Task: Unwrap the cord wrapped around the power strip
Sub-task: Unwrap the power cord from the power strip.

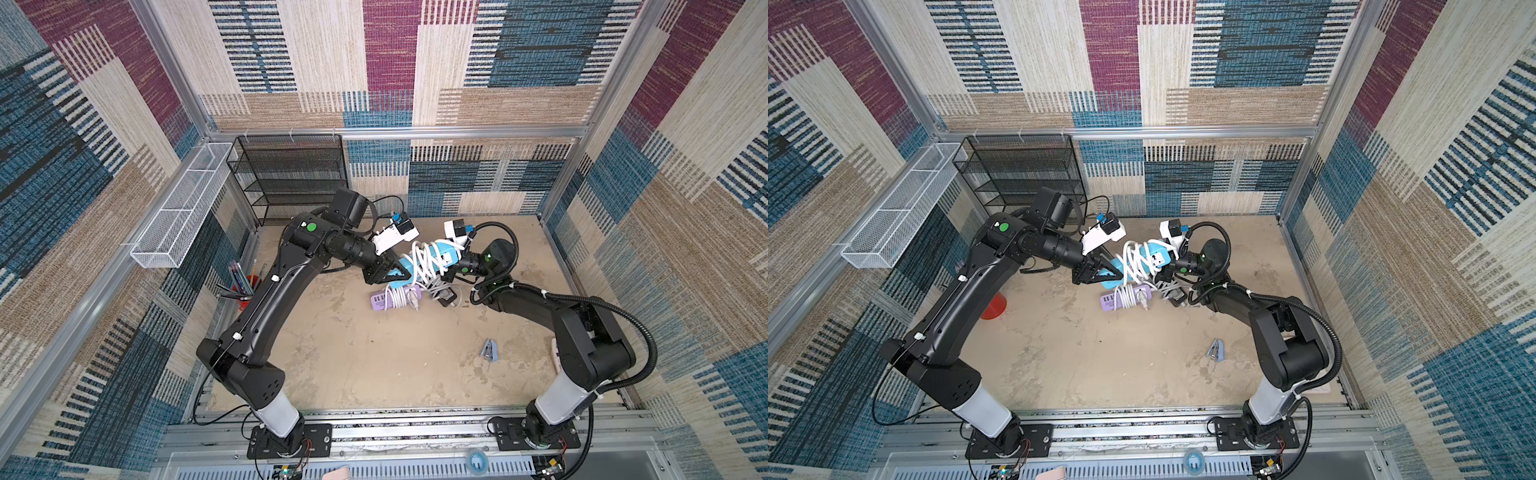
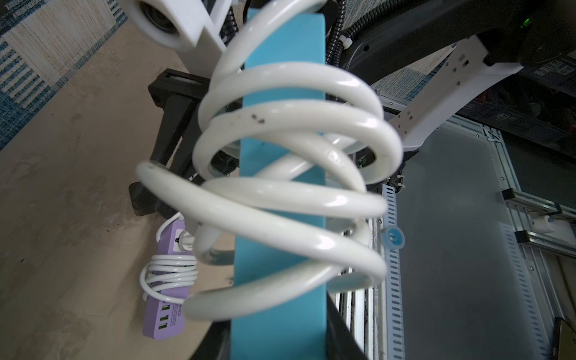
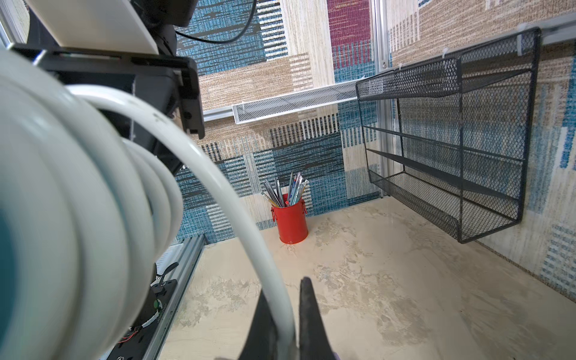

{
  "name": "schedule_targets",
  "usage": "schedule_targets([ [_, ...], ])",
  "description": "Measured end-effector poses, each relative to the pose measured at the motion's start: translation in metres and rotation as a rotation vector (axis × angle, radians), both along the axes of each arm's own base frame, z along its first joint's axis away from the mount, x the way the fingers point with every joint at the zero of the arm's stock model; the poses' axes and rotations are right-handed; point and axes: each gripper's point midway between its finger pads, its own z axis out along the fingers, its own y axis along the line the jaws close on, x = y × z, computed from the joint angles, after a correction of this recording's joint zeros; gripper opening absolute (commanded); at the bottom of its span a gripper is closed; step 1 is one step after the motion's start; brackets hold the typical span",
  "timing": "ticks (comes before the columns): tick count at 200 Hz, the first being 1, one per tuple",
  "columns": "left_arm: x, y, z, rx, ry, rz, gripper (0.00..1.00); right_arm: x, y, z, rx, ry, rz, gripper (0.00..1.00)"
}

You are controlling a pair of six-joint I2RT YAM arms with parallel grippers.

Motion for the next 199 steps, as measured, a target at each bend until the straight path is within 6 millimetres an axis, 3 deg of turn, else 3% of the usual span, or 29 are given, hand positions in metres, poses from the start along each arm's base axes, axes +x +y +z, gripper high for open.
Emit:
schedule_targets([
  [41,-0.001,0.000,-0.009,0.014,0.023,-0.001,0.00,0.005,-0.006,0.018,-0.005,-0.039,-0.034,0.00],
  [87,-0.001,0.003,-0.027,0.036,0.036,0.007,0.00,0.025,-0.031,0.049,-0.035,-0.114,-0.121,0.00],
  [124,0.006,0.005,-0.036,0.060,0.017,0.031,0.00,0.027,-0.046,0.072,-0.078,-0.180,-0.189,0.00],
  [199,0.042,0.021,-0.044,0.075,-0.050,0.127,0.00,0.014,-0.072,0.076,-0.187,-0.217,-0.403,0.00],
])
